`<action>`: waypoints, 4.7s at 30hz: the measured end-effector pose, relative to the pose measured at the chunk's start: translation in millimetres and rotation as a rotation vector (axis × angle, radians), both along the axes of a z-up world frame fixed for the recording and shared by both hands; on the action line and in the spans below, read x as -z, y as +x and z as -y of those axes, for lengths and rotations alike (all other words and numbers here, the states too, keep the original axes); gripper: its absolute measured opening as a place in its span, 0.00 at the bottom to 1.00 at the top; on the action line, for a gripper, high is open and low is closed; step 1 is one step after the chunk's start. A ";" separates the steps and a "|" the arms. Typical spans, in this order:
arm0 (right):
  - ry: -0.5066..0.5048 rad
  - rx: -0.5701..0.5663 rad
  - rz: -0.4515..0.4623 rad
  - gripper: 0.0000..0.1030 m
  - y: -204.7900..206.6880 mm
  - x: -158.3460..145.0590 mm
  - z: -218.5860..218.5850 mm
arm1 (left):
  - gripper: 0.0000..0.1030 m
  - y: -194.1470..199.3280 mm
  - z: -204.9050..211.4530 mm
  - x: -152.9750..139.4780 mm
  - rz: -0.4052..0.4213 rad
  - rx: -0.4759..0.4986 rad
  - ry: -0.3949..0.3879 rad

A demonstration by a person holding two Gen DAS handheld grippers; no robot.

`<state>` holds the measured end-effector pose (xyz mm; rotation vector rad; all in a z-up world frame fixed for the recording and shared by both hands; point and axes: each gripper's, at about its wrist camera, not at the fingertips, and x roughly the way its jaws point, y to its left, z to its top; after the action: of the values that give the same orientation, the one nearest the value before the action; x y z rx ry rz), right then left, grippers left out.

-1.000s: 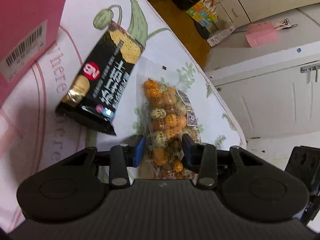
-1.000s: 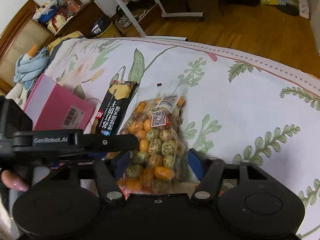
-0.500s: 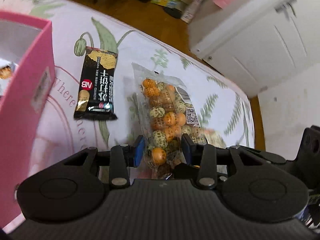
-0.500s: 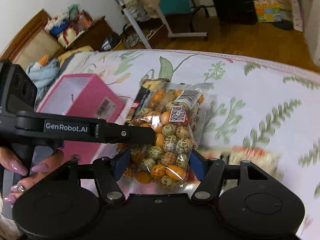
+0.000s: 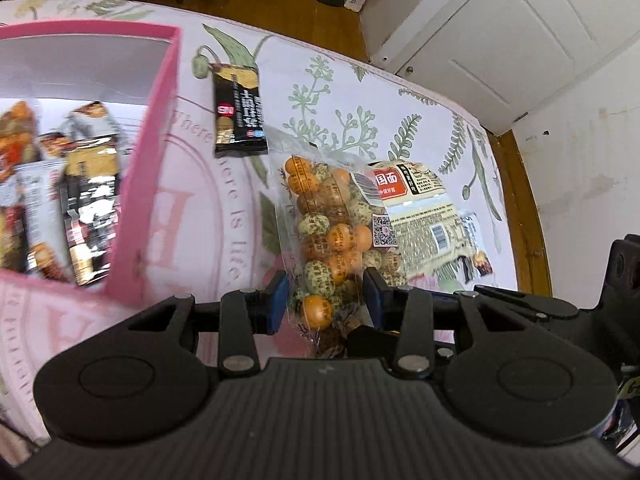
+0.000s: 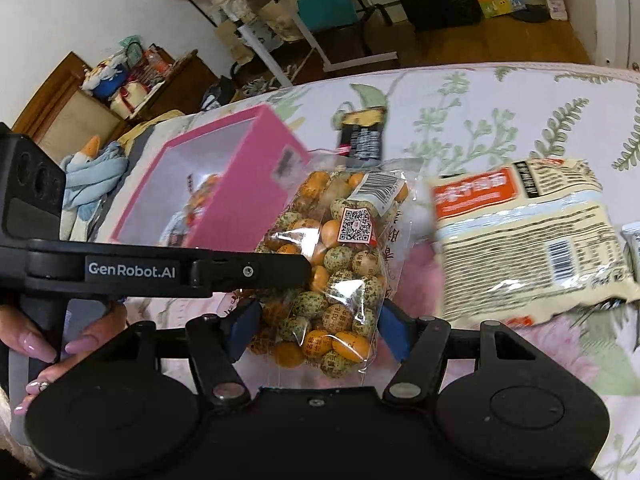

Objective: Organize snacks
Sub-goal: 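Lower the nut bag into the pink box and open both tools, then grasp a black NB cracker pack with the left tool while the right tool grasps a white bar, then carry the cracker pack and white bar into the pink box and open both tools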

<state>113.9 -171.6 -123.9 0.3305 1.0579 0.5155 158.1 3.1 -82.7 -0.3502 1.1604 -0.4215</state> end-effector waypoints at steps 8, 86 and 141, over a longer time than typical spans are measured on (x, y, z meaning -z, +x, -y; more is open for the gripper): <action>0.008 -0.114 0.097 0.64 -14.9 -39.2 -59.9 | 0.40 -35.9 -67.9 -46.7 0.106 -0.025 0.014; -0.511 0.249 0.253 0.69 3.1 56.8 158.5 | 0.65 143.5 78.2 70.8 0.220 -0.236 0.448; -0.056 0.339 0.076 0.27 16.4 10.2 49.0 | 0.45 39.5 4.0 5.7 0.110 -0.061 0.186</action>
<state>130.3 -220.6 -134.1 0.4276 0.9174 0.1929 197.6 -1.0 -88.5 -0.1976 1.0692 -0.2740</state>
